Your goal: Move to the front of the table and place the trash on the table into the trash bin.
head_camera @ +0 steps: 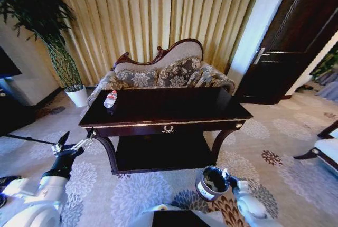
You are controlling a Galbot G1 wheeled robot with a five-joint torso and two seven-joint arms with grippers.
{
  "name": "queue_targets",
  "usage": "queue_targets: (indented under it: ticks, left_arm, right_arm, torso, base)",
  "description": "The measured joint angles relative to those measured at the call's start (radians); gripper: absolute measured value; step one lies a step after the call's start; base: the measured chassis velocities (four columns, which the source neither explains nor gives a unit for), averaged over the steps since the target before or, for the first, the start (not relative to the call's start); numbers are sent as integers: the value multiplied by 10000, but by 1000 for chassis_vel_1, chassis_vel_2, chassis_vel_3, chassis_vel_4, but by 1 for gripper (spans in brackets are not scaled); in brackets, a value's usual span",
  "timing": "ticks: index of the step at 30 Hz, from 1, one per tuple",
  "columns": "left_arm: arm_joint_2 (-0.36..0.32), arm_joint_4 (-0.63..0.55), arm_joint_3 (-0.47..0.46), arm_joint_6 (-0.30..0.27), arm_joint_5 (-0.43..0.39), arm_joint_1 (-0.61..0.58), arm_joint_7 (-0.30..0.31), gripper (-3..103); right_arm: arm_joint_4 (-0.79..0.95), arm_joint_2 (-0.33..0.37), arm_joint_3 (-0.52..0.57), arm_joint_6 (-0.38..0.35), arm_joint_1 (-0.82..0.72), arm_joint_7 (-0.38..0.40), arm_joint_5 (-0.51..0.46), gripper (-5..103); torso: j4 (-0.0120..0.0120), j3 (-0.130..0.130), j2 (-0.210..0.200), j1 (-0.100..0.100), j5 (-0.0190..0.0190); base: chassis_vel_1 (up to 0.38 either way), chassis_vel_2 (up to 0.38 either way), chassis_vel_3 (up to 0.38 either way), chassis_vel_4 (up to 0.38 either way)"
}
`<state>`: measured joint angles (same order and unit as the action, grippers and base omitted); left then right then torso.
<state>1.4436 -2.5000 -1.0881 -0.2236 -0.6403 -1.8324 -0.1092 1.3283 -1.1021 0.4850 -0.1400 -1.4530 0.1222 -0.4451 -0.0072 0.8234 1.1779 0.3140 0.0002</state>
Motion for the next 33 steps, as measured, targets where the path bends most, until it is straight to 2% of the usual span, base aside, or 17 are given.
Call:
queue_targets:
  ticks: [3,5,6,7,10,11,14,16,19,20,23,25,28,29,30,33]
  left_arm:
    - [36,1,-89,57,-53,-24,-6,100]
    - [78,0,-117,83,-65,-59,-17,100]
    - [99,1,-125,95,-65,-78,-23,100]
    - [133,0,-128,107,-66,-107,-45,100]
    - [173,0,-215,142,-181,-158,-163,100]
    - [173,0,-215,142,-181,-158,-163,100]
    - [169,0,-258,147,-216,-128,-181,100]
    - [176,0,-258,148,-216,-125,-181,100]
    - [219,1,-246,188,-214,-150,-193,100]
    - [219,1,-246,188,-214,-150,-193,100]
    - [205,0,-275,243,-211,-187,-198,100]
    - [192,0,-289,252,-211,-193,-201,100]
    - [154,0,-326,279,-213,-210,-205,100]
    - [154,0,-326,279,-213,-210,-205,100]
    - [144,0,-330,295,-214,-211,-205,100]
    - [116,1,-340,326,-221,-243,-205,100]
  right_arm:
    - [-493,-193,-211,-74,494,11,156,-3]
    - [-794,-303,-284,-143,799,19,348,1]
    - [-915,-346,-312,-169,935,33,440,7]
    - [-1108,-407,-349,-202,1132,78,586,7]
    - [-1365,-479,-405,-703,1441,483,938,22]
    - [-1365,-479,-405,-703,1441,483,938,22]
    - [-1126,-453,-434,-1191,1431,683,997,38]
    - [-1099,-445,-441,-1225,1423,705,1028,38]
    - [-986,-412,-455,-1281,1375,768,1073,55]
    - [-986,-412,-455,-1281,1375,768,1073,55]
    - [-900,-381,-449,-1283,1336,823,1065,71]
    - [-864,-372,-440,-1283,1320,836,1057,71]
    - [-643,-326,-413,-1291,1238,892,948,88]
    - [-643,-326,-413,-1291,1238,892,948,88]
    - [-534,-289,-407,-1310,1196,901,863,93]
    - [-319,-220,-343,-1322,1081,902,700,99]
  torso:
    - [-1,1,-1,4,-1]
    - [-2,1,0,3,-1]
    - [-2,1,0,3,-2]
    - [-1,0,0,2,-3]
    - [-2,0,0,3,-3]
    - [-2,0,0,3,-3]
    - [-3,0,0,3,-2]
    - [-3,0,0,3,-3]
    - [-4,0,0,2,-3]
    - [-4,0,0,2,-3]
    - [-3,0,0,2,-1]
    - [-3,0,0,2,-1]
    - [-3,0,0,2,-2]
    - [-3,0,0,2,-2]
    - [-2,0,0,2,-2]
    - [-3,0,0,2,0]
  base:
    - [0,0,0,0]
    - [0,0,0,0]
    - [0,0,0,0]
    - [0,0,0,0]
    - [0,0,0,0]
    - [0,0,0,0]
    - [0,0,0,0]
    - [0,0,0,0]
    - [0,0,0,0]
    - [0,0,0,0]
    - [0,0,0,0]
    - [0,0,0,0]
    - [0,0,0,0]
    - [0,0,0,0]
    - [0,0,0,0]
    - [0,0,0,0]
